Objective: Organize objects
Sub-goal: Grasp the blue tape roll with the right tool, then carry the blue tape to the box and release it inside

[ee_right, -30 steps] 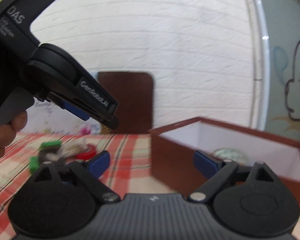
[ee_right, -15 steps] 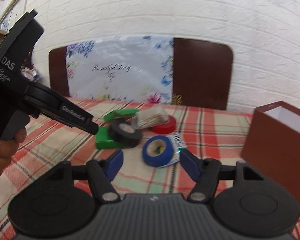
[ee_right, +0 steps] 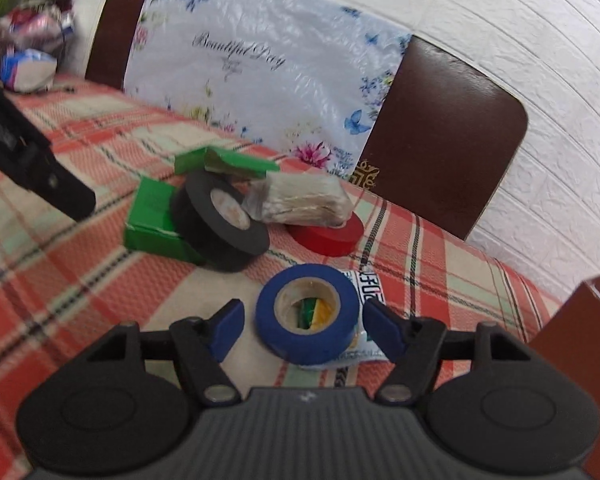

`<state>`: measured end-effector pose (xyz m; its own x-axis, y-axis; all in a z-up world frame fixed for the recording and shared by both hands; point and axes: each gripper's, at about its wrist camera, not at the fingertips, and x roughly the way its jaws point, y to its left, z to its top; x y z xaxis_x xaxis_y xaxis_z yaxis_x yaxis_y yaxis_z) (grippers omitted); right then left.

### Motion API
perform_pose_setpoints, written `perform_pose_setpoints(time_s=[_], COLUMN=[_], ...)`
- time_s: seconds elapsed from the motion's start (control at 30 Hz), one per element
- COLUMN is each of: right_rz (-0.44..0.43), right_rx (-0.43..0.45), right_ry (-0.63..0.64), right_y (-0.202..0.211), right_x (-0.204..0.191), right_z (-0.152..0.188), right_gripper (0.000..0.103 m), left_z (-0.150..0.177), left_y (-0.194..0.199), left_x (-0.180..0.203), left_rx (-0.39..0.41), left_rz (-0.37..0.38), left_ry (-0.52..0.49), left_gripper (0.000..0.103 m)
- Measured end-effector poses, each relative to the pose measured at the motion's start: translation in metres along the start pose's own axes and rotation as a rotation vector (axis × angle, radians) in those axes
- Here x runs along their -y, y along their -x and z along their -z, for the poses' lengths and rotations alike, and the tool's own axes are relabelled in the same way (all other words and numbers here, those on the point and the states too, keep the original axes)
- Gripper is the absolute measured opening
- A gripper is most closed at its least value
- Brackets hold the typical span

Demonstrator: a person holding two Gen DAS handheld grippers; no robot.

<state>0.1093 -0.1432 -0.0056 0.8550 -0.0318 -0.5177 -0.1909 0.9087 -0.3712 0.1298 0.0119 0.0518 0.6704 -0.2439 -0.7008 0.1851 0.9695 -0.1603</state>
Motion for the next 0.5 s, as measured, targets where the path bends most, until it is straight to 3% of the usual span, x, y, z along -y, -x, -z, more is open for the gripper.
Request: perform_pose_setpoints(time_s=[0.2, 0.37, 0.5], right_rz=[-0.065, -0.199, -0.214], right_rx=[-0.024, -0.074, -0.096], right_ry=[-0.079, -0.172, -0.191], right_y=[0.021, 0.068, 0.085], right_x=[0.016, 0.031, 0.034], right_z=[0.006, 0.031, 0.052], right_gripper=[0.060, 0.060, 0.064], left_z=[0.000, 0.008, 0.019], left_y=[-0.002, 0.000, -0.005], left_x=[0.023, 0.060, 0.088], left_rx=[-0.060, -0.130, -0.191], left_rz=[0.134, 0.304, 0.335], left_ry=[-0.014, -0.073, -0.140], left_gripper=[0.051, 0.050, 0.050])
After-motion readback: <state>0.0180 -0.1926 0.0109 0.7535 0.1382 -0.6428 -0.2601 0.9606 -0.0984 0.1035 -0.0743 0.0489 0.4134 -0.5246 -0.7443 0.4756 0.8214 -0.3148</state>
